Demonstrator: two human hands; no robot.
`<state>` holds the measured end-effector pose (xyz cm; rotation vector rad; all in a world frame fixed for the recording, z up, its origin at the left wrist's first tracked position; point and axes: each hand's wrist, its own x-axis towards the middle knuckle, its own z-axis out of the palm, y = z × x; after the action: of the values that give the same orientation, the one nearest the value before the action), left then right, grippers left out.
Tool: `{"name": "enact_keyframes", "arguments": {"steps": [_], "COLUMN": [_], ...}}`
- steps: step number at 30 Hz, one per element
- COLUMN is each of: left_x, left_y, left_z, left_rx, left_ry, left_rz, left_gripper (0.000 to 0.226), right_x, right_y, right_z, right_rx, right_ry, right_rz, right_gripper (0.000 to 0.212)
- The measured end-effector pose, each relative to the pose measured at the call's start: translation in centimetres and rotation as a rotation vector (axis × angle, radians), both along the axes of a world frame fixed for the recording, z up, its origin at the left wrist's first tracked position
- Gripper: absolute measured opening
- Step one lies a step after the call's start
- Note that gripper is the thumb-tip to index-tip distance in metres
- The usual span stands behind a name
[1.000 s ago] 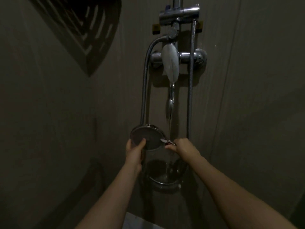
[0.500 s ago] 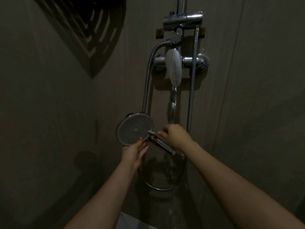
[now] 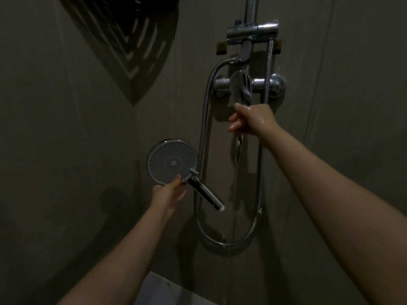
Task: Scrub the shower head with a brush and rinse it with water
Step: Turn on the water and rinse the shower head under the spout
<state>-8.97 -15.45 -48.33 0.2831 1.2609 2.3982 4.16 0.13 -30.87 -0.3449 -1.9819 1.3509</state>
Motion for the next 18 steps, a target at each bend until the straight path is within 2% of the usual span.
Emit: {"name": "enact_keyframes", "arguments": {"steps": [2,4,5,6,9,10,11,13,14,15,17,18], "left_x": [0.0,0.2,0.3,0.4,0.6,0.7,0.8,0.9,0.9,1.0,0.8,0.6], "left_y": [-0.1,-0.1,-0.1,0.0,0.4,0.5,0.5,0.3,0.1,-0.1,-0.3,-0.4], "left_z": [0.6,0.9,0.9,0.8,0.5,0.4,0.4,0.1,-0.1,-0.3,-0.7,-0.7], "left_rx": [-0.029,-0.070,-0.100,-0.137,-0.230,-0.250,-0.261,-0.301,-0.332,-0.356,-0.375,-0.383], "left_ry": [0.032,0.075,0.096,0.123,0.182,0.194,0.200,0.203,0.208,0.215,0.216,0.218], "left_rz": [0.042,0.062,0.076,0.100,0.156,0.166,0.168,0.179,0.187,0.196,0.223,0.236], "left_gripper": [0.010,0.010,0.012,0.019,0.033,0.032,0.031,0.030,0.030,0.031,0.031,0.032], "right_x": [-0.7,-1.2,-1.3,-1.4,-1.5,-2.0,-2.8,-3.7,-4.0,-4.0,-4.0,-4.2], "right_y": [-0.2,-1.9,-3.2,-4.6,-8.4,-8.7,-8.6,-8.5,-8.4,-8.4,-8.6,-8.6], "right_z": [-0.9,-1.8,-2.0,-2.0,-1.6,-1.8,-2.4,-4.3,-5.0,-5.3,-5.0,-4.8], "right_rx": [0.117,0.351,0.468,0.564,0.769,0.809,0.852,0.889,0.861,0.823,0.768,0.804], "right_ry": [-0.066,-0.181,-0.171,-0.099,0.313,0.319,0.178,-0.350,-0.416,-0.323,-0.015,-0.020], "right_rz": [-0.055,-0.089,-0.076,-0.051,-0.100,-0.126,-0.109,0.054,0.106,0.089,-0.059,-0.073], "right_gripper": [0.037,0.036,0.034,0.033,0.043,0.045,0.047,0.048,0.049,0.051,0.053,0.054]}}
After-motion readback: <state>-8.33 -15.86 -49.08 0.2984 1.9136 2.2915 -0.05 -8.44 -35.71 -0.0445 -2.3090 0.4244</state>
